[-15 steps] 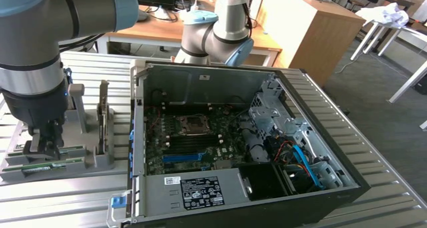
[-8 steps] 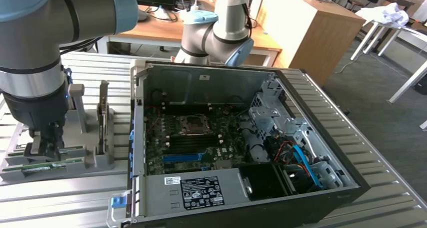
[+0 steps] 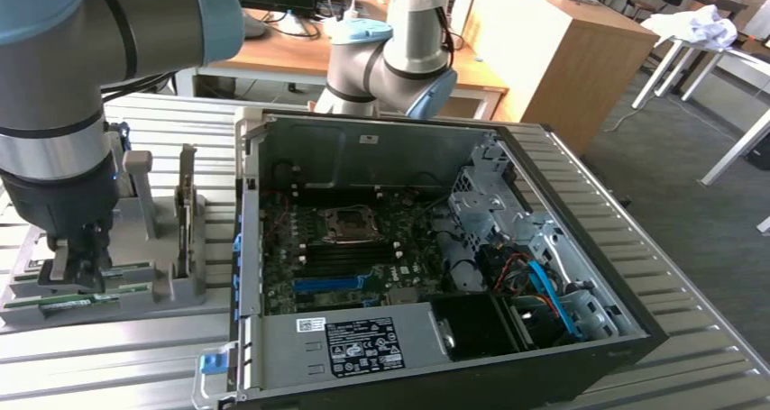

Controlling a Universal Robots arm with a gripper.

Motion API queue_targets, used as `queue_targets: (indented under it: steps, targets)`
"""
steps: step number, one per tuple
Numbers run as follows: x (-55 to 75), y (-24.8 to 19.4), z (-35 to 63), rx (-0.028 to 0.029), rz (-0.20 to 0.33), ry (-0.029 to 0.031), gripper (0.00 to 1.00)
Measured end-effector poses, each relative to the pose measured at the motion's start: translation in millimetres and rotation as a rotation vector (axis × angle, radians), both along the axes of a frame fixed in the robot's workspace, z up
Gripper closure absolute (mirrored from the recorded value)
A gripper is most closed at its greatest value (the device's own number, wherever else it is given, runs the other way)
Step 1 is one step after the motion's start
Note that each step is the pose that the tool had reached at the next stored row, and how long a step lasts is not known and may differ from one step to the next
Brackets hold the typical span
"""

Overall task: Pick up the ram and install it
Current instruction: 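Press down the ram until it locks into place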

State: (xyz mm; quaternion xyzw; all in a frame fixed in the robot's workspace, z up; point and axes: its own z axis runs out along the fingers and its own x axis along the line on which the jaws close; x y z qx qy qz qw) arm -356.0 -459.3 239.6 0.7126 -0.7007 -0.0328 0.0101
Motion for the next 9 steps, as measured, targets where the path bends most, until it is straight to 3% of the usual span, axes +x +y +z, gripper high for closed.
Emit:
queue_targets:
  steps: [9]
  targets:
    - [-4.0,0.2,-6.2,-0.0002,0.024,0.0001,0.64]
